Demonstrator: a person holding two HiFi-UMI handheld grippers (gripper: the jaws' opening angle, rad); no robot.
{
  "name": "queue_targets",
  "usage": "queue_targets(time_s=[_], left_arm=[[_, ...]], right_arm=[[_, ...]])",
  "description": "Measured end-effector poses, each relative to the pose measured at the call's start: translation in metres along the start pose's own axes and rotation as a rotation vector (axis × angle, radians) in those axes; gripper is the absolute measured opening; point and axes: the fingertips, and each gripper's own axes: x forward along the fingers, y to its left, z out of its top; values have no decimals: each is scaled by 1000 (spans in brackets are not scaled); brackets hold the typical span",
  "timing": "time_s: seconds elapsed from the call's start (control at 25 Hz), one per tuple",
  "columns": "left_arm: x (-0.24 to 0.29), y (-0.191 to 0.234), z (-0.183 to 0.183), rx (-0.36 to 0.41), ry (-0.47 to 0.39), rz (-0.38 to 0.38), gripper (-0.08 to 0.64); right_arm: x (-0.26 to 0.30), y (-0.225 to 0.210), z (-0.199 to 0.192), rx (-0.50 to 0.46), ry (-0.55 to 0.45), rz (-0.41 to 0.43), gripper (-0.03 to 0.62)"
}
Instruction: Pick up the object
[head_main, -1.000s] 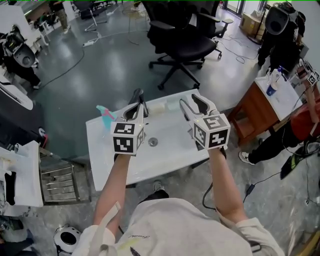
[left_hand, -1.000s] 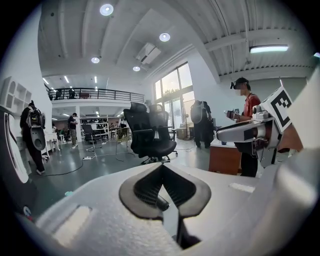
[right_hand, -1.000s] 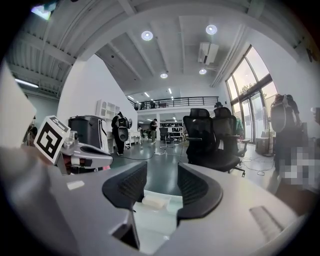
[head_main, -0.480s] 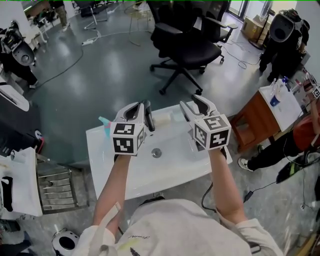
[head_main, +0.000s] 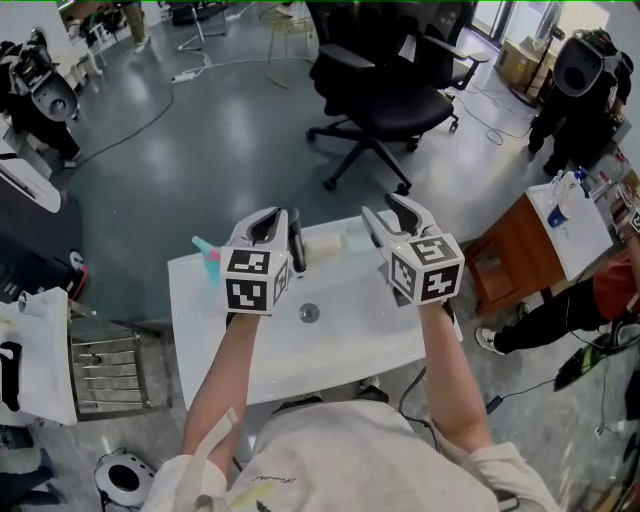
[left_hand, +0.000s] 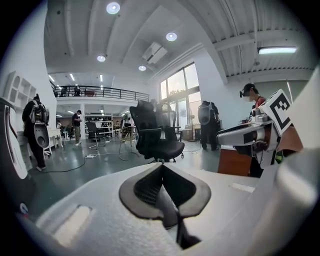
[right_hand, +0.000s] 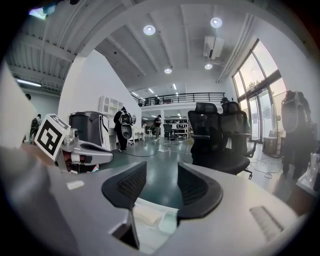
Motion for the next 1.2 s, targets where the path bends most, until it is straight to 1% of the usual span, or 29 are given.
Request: queue_targets(time_s=[0.12,0.24,0.4,0.52,0.88,1.0,1.2], left_arm=[[7,-5,0,-2,4,30,-2],[10,-6,-2,10,24,88,-2],[8,-1,8,-11,3,149,-2],[9,-3,8,-7,5,177,-2],[7,-13,3,-22,8,204,-2],[8,-18,3,-24,3,199,-2],[11,-28,3,-17,2,179,-2]], right_arm=[[4,-10,-4,-1,3,30,186],[8,-20,-8,-11,11,64,186],[12,-34,-11,-26,19,114,189],[16,-40,-13,-37,24,144,193],[20,-44,-17,-89,46,220,198],[21,-38,-23,-138,77,271,201],[22,-26,-42,-258,158,358,212]])
